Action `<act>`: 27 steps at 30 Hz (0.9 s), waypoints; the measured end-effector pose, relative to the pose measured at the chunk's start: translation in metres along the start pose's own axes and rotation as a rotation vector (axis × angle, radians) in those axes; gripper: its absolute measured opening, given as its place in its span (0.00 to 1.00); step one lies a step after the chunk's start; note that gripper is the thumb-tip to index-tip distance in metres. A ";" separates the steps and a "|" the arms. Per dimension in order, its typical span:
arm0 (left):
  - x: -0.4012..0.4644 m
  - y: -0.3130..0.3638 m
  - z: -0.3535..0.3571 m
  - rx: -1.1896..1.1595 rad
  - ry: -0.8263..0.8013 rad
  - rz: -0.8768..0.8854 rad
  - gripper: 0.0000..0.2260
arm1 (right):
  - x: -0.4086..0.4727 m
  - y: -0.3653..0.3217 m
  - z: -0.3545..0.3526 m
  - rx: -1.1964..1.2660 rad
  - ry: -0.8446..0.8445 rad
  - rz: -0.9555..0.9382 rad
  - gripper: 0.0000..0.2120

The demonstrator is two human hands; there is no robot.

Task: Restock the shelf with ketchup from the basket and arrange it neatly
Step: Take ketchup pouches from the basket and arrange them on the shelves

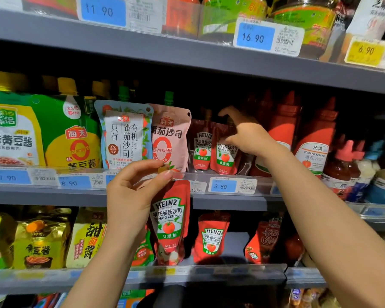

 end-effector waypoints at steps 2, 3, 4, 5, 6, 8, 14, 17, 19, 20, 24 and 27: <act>0.000 0.001 -0.001 0.006 0.003 0.000 0.11 | -0.002 0.000 0.001 -0.139 -0.082 -0.029 0.40; 0.001 0.000 -0.001 0.009 0.003 -0.002 0.11 | -0.004 -0.001 0.001 -0.266 -0.127 -0.033 0.46; 0.001 0.000 -0.001 0.009 0.003 -0.004 0.11 | -0.006 -0.001 0.002 -0.399 -0.148 -0.034 0.50; 0.001 -0.001 0.000 0.008 0.004 -0.004 0.11 | -0.008 -0.002 0.003 -0.494 -0.137 -0.042 0.53; 0.001 -0.003 0.000 0.007 0.004 -0.006 0.11 | -0.009 -0.003 0.004 -0.533 -0.113 -0.052 0.54; 0.001 -0.005 0.001 0.001 0.002 -0.010 0.10 | -0.009 -0.002 0.008 -0.499 -0.061 -0.065 0.53; -0.001 -0.004 0.005 -0.021 -0.025 0.012 0.06 | -0.011 0.001 0.011 -0.447 -0.039 -0.022 0.51; -0.001 -0.001 0.010 -0.027 -0.043 0.030 0.07 | -0.025 -0.005 0.007 -0.499 0.091 -0.048 0.47; 0.001 -0.001 0.014 0.002 -0.054 0.063 0.07 | -0.044 -0.013 -0.004 -0.334 0.322 -0.117 0.38; 0.001 -0.002 0.017 0.010 -0.062 0.074 0.07 | -0.056 -0.017 -0.008 -0.135 0.389 -0.143 0.33; -0.005 -0.003 0.039 -0.026 -0.113 0.094 0.09 | -0.119 -0.033 -0.007 0.871 0.023 0.062 0.26; -0.011 -0.005 0.059 -0.009 -0.181 0.142 0.09 | -0.135 -0.030 0.007 0.871 -0.060 0.041 0.22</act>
Point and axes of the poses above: each hand's wrist, its own x-axis towards the middle knuckle, its own z-axis out of the palm, y = z × x, the point moved 2 cm from there along x, towards the middle knuckle, and after that the axes turned 6 degrees about y, right-handed, at the moved point
